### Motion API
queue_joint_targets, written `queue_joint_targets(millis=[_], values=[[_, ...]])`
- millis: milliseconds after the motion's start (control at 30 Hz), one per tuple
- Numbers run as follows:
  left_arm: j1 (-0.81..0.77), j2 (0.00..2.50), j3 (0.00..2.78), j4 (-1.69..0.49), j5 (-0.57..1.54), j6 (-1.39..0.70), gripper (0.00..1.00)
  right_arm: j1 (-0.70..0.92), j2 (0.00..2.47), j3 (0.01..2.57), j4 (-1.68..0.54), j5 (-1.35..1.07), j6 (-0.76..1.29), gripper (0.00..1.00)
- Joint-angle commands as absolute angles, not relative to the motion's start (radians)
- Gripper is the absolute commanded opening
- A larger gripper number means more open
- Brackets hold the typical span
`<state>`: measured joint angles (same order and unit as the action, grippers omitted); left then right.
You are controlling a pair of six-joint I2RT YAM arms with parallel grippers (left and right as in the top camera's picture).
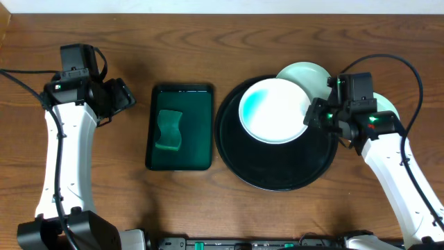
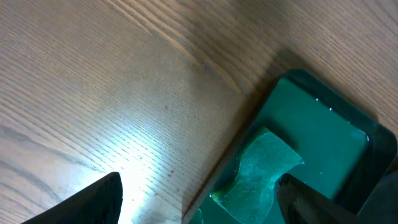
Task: Clean dirty plates on tray and stack at the side
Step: 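Slide the white plate by its rim toward the tray's left edge with the right gripper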
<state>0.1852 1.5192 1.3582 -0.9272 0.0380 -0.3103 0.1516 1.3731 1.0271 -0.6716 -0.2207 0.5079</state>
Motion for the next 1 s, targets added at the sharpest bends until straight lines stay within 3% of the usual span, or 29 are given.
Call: queue_joint_targets(millis=[0,967], values=[[0.189,1.52,1.372,-0.931,0.025,-0.311,0.8,0.192,1.371,1.048,-0.63,-0.237,0.556,0.01],[0.189,1.52,1.372,-0.931,0.025,-0.311,0.8,0.461,1.459,1.049,-0.45,-0.05,0.659,0.01]])
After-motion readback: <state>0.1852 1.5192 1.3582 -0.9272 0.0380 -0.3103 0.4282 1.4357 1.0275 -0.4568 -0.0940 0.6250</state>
